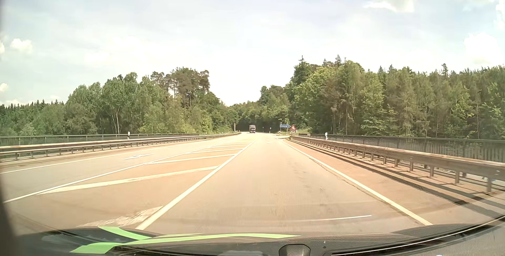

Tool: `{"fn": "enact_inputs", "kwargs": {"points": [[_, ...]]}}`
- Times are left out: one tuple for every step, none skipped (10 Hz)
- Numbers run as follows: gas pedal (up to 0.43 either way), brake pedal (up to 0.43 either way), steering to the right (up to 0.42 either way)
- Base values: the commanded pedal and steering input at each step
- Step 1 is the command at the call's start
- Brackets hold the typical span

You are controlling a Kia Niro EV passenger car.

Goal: Follow the waypoints while adhering to traffic rules and regulations

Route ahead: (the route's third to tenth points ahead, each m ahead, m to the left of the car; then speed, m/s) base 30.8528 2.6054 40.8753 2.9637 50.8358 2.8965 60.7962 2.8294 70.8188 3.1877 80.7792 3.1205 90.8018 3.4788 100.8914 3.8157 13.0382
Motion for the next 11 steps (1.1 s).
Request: {"fn": "enact_inputs", "kwargs": {"points": [[0.331, 0.0, -0.008], [0.319, 0.0, -0.009], [0.311, 0.0, -0.009], [0.287, 0.0, -0.009], [0.287, 0.0, -0.009], [0.287, 0.0, -0.009], [0.287, 0.0, -0.009], [0.287, 0.0, -0.009], [0.28, 0.0, -0.009], [0.28, 0.0, -0.008], [0.28, 0.0, -0.008]]}}
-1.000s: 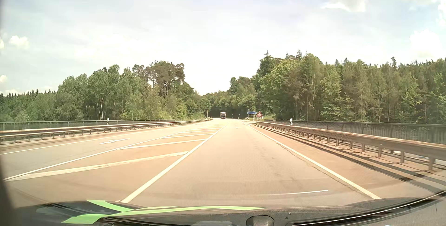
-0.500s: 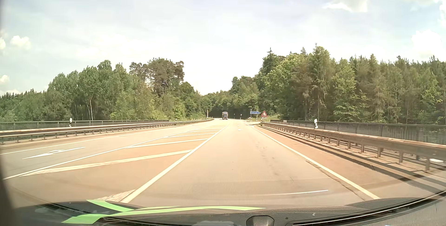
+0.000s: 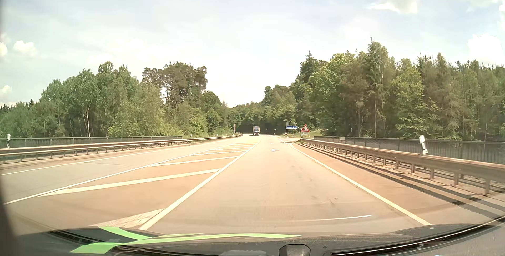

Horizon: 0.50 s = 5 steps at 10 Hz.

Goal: Follow the waypoints while adhering to traffic rules and regulations

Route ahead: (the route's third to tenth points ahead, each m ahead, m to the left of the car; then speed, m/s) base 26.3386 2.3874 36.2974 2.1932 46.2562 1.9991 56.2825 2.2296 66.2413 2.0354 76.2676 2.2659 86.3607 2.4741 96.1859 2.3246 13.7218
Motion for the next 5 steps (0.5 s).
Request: {"fn": "enact_inputs", "kwargs": {"points": [[0.28, 0.0, -0.007], [0.28, 0.0, -0.005], [0.28, 0.0, -0.005], [0.28, 0.0, -0.005], [0.28, 0.0, -0.005]]}}
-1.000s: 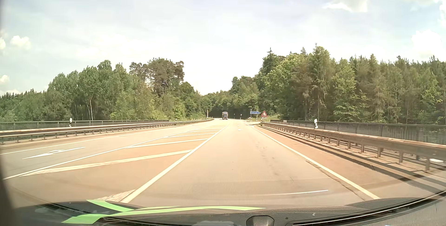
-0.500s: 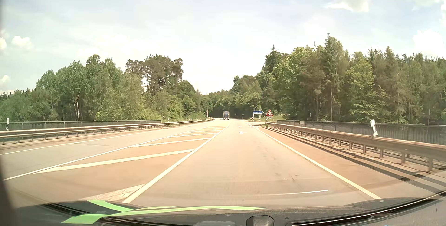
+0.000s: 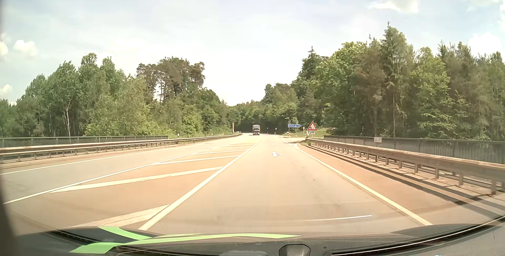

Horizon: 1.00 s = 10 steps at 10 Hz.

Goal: Follow the waypoints while adhering to traffic rules and regulations

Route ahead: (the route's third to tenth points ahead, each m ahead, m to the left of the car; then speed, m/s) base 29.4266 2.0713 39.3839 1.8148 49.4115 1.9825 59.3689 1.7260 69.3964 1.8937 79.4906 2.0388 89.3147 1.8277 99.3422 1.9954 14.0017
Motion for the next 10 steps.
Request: {"fn": "enact_inputs", "kwargs": {"points": [[0.28, 0.0, -0.005], [0.28, 0.0, -0.005], [0.28, 0.0, -0.005], [0.28, 0.0, -0.005], [0.28, 0.0, -0.005], [0.28, 0.0, -0.004], [0.28, 0.0, -0.005], [0.28, 0.0, -0.005], [0.28, 0.0, -0.004], [0.28, 0.0, -0.004]]}}
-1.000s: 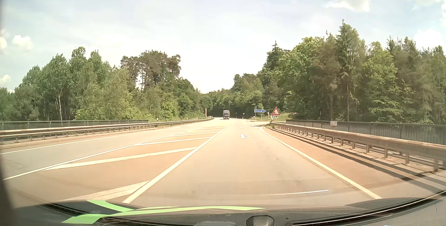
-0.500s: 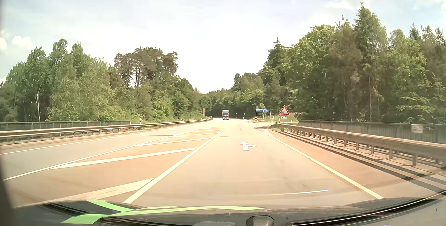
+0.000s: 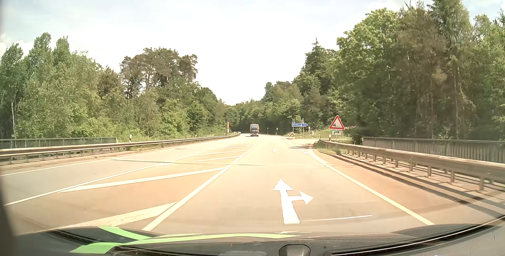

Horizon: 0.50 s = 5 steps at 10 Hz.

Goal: Follow the waypoints while adhering to traffic rules and regulations

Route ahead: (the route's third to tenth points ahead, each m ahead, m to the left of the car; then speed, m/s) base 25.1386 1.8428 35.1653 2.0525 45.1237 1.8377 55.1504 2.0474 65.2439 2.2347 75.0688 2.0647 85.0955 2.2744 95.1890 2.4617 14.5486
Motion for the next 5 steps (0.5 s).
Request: {"fn": "enact_inputs", "kwargs": {"points": [[0.28, 0.0, -0.004], [0.28, 0.0, -0.003], [0.28, 0.0, -0.004], [0.28, 0.0, -0.004], [0.28, 0.0, -0.004]]}}
